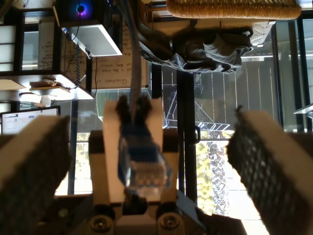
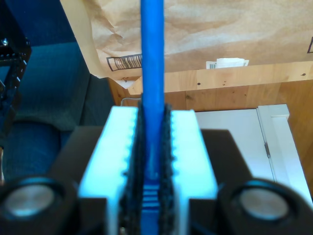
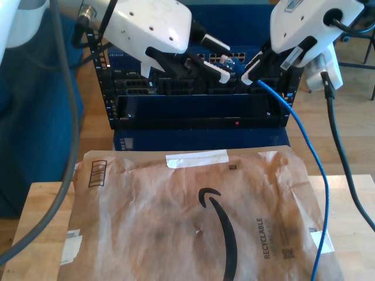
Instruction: Grab the cable and plug it in
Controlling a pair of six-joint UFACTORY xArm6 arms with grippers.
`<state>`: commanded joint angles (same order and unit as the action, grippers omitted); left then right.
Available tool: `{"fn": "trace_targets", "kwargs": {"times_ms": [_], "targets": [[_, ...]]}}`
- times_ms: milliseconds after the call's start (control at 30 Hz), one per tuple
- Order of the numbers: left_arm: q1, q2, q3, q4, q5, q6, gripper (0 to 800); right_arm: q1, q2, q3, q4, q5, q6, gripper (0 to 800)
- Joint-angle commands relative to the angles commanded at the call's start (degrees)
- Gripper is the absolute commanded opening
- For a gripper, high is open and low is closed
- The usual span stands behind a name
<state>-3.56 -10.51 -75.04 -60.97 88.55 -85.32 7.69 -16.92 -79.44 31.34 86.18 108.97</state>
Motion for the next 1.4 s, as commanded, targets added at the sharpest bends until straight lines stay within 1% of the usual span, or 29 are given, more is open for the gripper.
{"fn": "trace_targets", "kwargs": {"times_ms": [133,300,533,567,667,1033,1167,1400], "targets": [[0.26,0.09,0.26,-1.14,0.09,0.09,369,0.0,0.0,0.0,0.0,0.0,0.09,3],[0.35,0.0,0.26,-4.22,0.53,0.35,369,1.05,0.0,0.09,-0.09,0.0,0.0,3],[0.44,0.0,0.44,-4.22,0.7,0.26,367,1.05,0.0,0.09,-0.09,0.0,0.0,3],[0.79,0.0,0.62,-4.22,0.7,0.26,356,0.97,0.0,0.18,-0.09,-0.09,0.0,3],[1.67,-0.09,2.73,-4.48,0.7,0.35,337,0.97,0.0,0.09,-0.09,0.0,0.09,3],[1.93,-0.26,2.9,-4.48,1.05,0.53,332,0.97,0.0,0.09,-0.09,0.0,0.0,3],[1.93,-0.35,2.81,-4.57,2.46,0.88,322,0.97,0.0,0.09,-0.09,0.0,0.0,3],[2.2,-0.7,2.81,-4.57,3.25,0.88,322,0.97,0.0,0.18,-0.09,0.0,0.09,3]]}}
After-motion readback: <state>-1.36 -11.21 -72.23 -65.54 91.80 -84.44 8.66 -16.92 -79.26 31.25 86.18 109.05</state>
